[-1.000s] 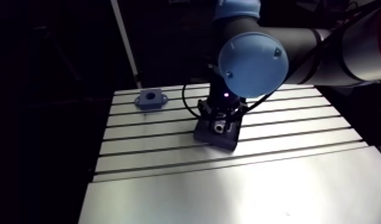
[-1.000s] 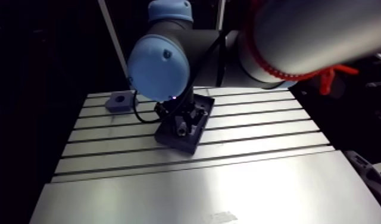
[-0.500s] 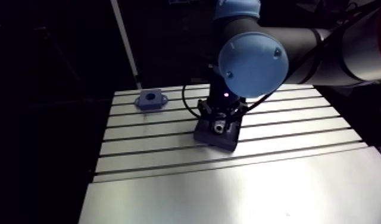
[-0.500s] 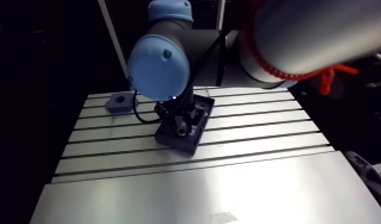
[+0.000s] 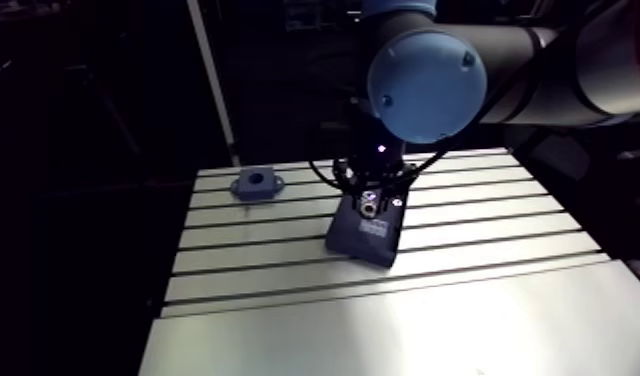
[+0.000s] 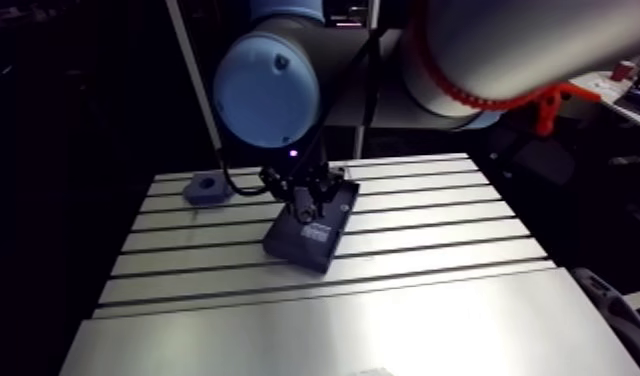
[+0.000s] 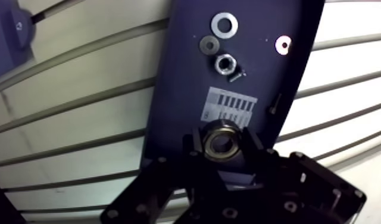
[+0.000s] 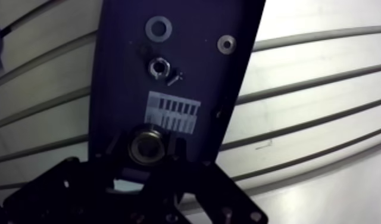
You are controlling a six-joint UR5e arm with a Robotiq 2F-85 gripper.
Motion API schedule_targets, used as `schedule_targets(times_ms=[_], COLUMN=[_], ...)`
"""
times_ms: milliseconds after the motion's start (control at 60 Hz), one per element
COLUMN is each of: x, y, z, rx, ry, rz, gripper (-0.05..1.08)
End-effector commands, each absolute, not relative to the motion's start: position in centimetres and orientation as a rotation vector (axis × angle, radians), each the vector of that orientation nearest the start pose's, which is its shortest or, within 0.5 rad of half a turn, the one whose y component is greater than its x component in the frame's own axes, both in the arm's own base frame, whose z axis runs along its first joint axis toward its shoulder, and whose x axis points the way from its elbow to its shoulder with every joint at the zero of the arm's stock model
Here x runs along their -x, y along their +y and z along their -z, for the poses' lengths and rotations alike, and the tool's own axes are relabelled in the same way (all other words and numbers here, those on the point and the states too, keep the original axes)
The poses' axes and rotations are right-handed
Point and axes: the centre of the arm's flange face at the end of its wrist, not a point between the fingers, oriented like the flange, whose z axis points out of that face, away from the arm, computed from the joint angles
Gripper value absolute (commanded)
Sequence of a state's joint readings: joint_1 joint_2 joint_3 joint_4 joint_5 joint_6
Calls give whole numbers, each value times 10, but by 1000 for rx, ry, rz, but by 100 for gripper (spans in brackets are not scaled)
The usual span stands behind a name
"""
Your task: Pick up the bearing and press it into the housing until flush.
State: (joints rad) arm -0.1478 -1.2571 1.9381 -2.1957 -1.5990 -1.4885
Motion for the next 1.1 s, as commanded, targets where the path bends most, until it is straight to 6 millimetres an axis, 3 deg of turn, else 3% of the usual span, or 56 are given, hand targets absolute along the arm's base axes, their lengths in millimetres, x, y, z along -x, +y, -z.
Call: schedule_targets(times_ms=[17,150,250,283,500,567,917,1100], x=[557,575,584,594,618,628,655,668], y=[-62,-90,-98,-115,-163,-186,-246,-253], z=[-255,-286,-296,-302,-311,-317,-310,-299], rx=[-282,-197,-172,-127,16,101,236,245], ry=[3079,3081,3067,3049,3028,3049,3082,3079], rz=[-41,-48,-48,-52,-65,-74,-85,-83], gripper=[63,64,64,65,65,65,66,66])
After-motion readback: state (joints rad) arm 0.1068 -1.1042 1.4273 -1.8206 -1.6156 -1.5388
